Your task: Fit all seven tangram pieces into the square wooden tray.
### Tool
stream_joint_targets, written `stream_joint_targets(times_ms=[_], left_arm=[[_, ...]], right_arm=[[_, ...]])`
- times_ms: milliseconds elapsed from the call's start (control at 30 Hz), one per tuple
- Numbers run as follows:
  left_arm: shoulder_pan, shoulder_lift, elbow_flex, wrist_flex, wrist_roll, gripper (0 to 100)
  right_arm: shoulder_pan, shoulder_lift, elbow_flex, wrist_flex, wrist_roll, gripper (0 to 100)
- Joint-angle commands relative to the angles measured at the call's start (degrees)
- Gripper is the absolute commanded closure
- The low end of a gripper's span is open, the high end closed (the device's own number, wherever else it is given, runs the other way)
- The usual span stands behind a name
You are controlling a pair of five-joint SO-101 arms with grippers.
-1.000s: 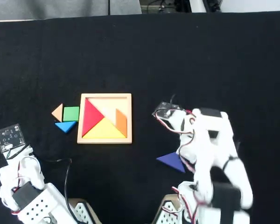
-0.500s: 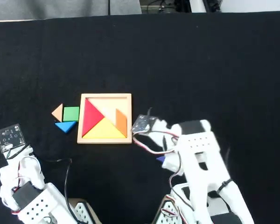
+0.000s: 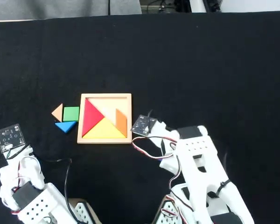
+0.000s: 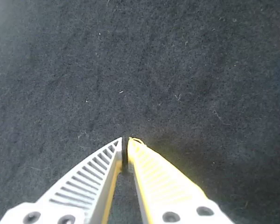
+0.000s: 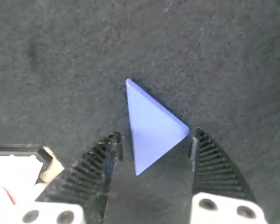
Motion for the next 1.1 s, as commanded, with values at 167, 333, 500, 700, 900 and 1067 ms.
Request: stream_joint_targets(times_ms=[167,333,500,700,900,1067], left_arm=[[0.66,-0.53,1.10,-0.88,-0.53,97],[0.66,-0.53,1.10,-0.88,-0.53,97],[0.66,-0.53,1.10,-0.88,-0.53,97],[0.66,-0.53,1.10,-0.88,-0.53,97],[0.66,-0.53,1.10,-0.88,-0.53,97],[0.66,-0.53,1.10,-0.88,-0.53,97]], right_arm=[[0.97,8.66,-0.57,-6.68,-0.88,76.0],[0.97,14.55,-4.18,-7.91,-3.16,76.0],[0.97,17.80,-5.05,-8.09,-1.49,76.5],[0.97,18.07,-4.79,-7.74,0.62,76.6],[0.79,18.07,-4.79,-7.74,0.62,84.5],[0.70,18.07,-5.05,-8.00,0.62,89.6]])
